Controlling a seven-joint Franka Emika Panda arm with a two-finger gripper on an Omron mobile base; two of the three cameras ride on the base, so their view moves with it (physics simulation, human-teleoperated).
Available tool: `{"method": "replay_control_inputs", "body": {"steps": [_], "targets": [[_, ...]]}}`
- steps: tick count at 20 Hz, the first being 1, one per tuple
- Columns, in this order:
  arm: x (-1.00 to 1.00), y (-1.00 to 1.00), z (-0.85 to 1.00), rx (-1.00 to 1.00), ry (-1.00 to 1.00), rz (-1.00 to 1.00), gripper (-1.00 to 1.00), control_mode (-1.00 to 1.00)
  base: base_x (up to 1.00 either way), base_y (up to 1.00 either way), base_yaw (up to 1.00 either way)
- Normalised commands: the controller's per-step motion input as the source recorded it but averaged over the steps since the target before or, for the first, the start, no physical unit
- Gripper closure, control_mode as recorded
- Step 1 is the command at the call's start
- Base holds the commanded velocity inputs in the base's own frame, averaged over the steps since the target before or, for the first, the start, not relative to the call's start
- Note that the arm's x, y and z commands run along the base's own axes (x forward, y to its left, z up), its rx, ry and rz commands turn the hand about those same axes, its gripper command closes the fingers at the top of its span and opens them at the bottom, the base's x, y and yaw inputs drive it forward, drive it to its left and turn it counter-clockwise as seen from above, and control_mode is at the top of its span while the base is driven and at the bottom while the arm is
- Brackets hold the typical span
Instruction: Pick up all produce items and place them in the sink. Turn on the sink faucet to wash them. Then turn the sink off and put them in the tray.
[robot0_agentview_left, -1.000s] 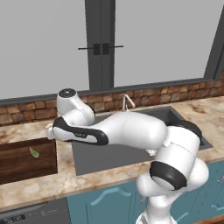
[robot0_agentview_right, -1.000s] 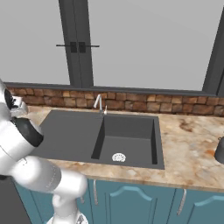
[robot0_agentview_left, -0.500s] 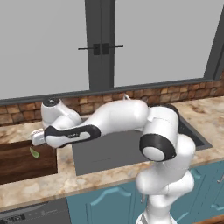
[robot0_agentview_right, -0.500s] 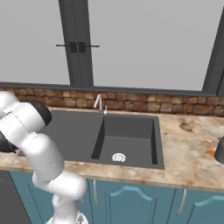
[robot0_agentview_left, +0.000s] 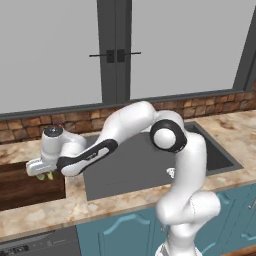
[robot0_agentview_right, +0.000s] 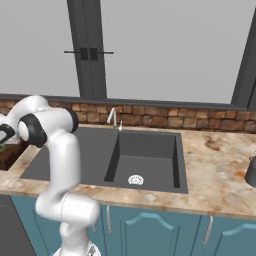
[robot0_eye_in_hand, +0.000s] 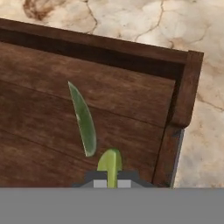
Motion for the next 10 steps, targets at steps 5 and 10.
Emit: {"method": "replay_control_inputs", "body": {"steps": [5,10], "targets": [[0.03,0.37,-0.22,-0.08,0.00,-0.01,1.00,-1.00,0.00,0.00,0.00],[0.00,0.03,0.00,-0.08,0.02,-0.07,-1.00,-1.00,0.00,0.00,0.00]]}}
